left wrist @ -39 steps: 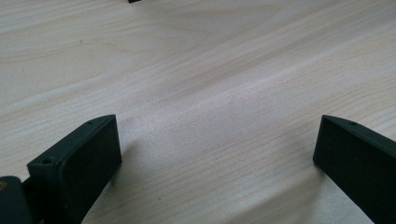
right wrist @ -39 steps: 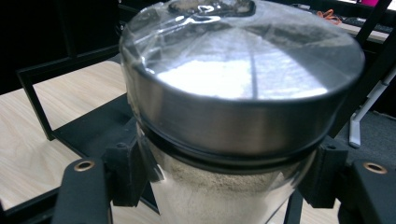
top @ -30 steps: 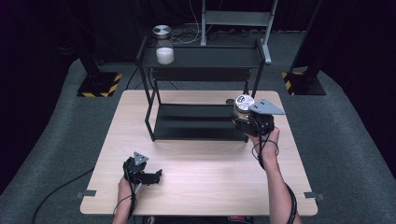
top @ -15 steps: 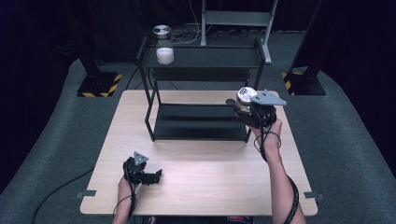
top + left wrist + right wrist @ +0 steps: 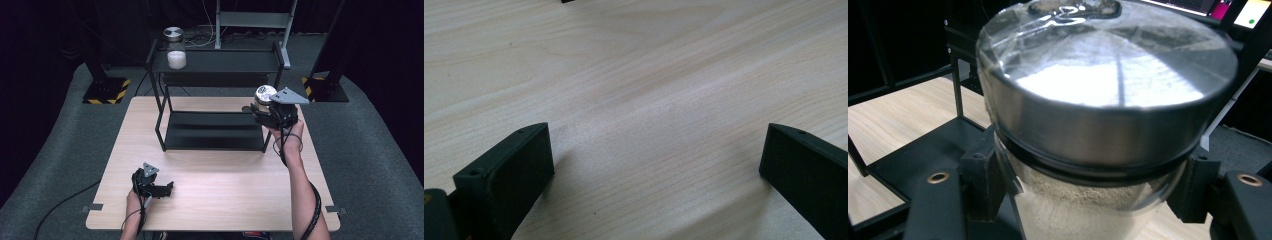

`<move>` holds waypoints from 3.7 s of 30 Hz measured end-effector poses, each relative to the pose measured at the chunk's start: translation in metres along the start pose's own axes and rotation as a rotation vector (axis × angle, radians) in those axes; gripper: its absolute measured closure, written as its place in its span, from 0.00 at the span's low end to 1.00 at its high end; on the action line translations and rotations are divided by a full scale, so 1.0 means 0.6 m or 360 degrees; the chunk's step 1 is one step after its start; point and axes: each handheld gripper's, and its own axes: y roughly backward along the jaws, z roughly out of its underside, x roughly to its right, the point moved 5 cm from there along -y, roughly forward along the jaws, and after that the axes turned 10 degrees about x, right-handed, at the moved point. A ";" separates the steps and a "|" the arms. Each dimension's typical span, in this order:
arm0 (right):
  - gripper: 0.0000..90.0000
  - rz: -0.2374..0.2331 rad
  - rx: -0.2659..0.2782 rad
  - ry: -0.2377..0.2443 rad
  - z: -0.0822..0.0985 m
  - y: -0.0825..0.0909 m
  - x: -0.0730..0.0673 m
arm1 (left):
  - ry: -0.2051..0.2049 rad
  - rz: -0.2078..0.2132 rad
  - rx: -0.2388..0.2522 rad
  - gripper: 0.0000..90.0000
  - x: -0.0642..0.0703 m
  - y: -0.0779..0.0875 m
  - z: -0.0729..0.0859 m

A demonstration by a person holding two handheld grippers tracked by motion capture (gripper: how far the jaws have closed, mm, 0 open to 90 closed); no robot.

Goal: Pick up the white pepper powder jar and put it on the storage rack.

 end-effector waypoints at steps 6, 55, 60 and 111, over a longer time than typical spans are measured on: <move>0.34 0.0003 0.0009 0.0009 -0.013 -0.002 0.002 | 0.0000 0.0000 0.0000 0.00 0.000 0.000 0.000; 0.33 0.0009 0.0046 0.0003 -0.130 -0.016 0.038 | -0.0006 0.0004 -0.0002 0.01 0.000 0.000 0.000; 0.33 0.0012 0.0046 -0.0012 -0.143 -0.021 0.044 | -0.0006 0.0005 -0.0002 0.01 0.000 0.000 0.000; 0.34 0.0080 -0.0113 -0.0127 -0.208 -0.159 0.080 | -0.0008 0.0013 -0.0001 0.01 -0.001 0.000 0.000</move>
